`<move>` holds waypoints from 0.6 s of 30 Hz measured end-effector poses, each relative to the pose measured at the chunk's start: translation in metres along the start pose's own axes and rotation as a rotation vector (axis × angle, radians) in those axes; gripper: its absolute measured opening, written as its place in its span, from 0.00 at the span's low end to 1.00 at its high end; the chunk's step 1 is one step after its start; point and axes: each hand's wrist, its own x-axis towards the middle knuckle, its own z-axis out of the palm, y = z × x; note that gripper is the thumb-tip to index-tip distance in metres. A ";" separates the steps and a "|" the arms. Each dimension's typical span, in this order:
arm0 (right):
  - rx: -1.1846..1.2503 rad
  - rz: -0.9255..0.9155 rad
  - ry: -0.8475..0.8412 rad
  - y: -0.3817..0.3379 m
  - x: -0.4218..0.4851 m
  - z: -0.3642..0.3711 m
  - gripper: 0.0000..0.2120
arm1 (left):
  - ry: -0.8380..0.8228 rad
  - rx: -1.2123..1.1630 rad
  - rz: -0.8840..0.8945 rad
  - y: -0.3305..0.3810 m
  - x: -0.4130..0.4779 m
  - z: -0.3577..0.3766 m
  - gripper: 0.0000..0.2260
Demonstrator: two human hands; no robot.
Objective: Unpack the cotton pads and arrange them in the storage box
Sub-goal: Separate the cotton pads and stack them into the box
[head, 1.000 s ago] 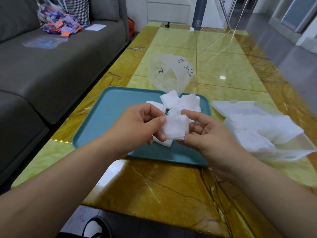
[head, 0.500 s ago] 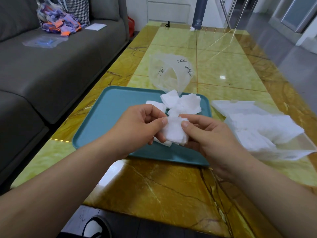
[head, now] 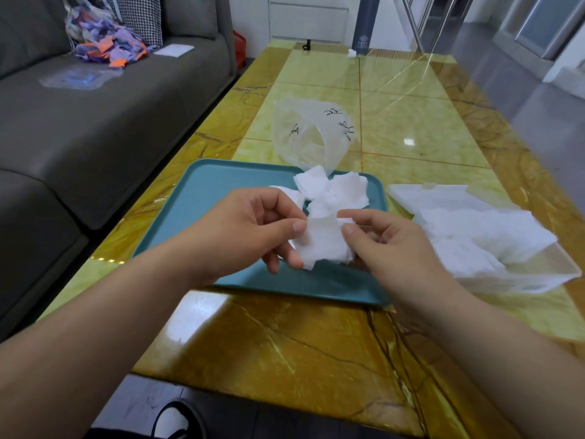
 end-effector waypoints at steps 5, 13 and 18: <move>-0.045 -0.040 -0.090 -0.005 -0.007 0.002 0.10 | 0.007 0.006 0.004 -0.006 0.005 0.008 0.03; 0.026 -0.040 -0.168 -0.009 -0.009 -0.002 0.11 | 0.092 0.026 0.019 -0.010 0.007 0.015 0.06; -0.111 -0.098 -0.185 -0.005 -0.014 -0.006 0.18 | 0.190 0.177 0.065 -0.014 0.009 0.026 0.10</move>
